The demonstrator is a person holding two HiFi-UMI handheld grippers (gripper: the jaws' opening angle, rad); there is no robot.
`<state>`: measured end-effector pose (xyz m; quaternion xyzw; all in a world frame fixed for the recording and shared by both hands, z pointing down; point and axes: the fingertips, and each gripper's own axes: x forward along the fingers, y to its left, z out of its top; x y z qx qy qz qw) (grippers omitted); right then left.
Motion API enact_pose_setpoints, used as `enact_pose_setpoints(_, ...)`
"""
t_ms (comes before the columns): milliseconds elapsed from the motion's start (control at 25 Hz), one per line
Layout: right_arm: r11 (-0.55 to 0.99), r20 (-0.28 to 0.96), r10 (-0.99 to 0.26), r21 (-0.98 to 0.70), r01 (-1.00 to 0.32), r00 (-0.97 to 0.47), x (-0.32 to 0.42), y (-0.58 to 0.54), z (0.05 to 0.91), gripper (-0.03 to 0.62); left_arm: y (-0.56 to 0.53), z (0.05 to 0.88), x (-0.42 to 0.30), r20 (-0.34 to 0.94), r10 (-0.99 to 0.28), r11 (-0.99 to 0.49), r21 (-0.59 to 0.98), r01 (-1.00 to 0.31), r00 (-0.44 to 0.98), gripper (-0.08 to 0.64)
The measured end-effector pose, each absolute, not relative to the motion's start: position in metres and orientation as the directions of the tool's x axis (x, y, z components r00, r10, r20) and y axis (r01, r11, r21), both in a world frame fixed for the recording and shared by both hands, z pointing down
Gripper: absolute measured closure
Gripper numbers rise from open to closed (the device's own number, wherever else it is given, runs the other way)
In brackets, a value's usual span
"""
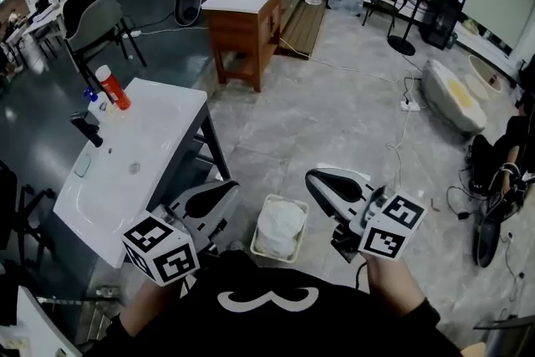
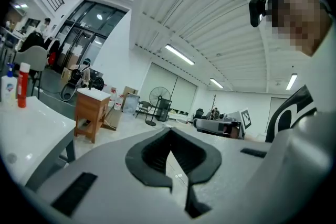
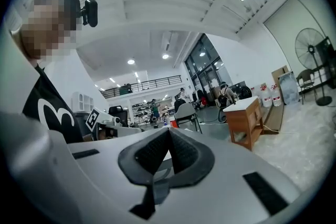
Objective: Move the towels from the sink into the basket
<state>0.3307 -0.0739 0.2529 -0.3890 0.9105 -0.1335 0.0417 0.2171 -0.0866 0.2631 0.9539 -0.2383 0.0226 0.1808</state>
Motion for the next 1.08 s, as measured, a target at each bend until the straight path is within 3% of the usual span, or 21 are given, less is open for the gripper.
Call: enact_pose_setpoints(1080, 0.651, 0.101, -0.718, -0.254, -0.716, -0.688, 0.318, -0.079, 0.288, 0.589, -0.096, 0.297, 0.215, 0.171, -0.477, -0.81, 0.296, -0.506, 0.862, 0.554)
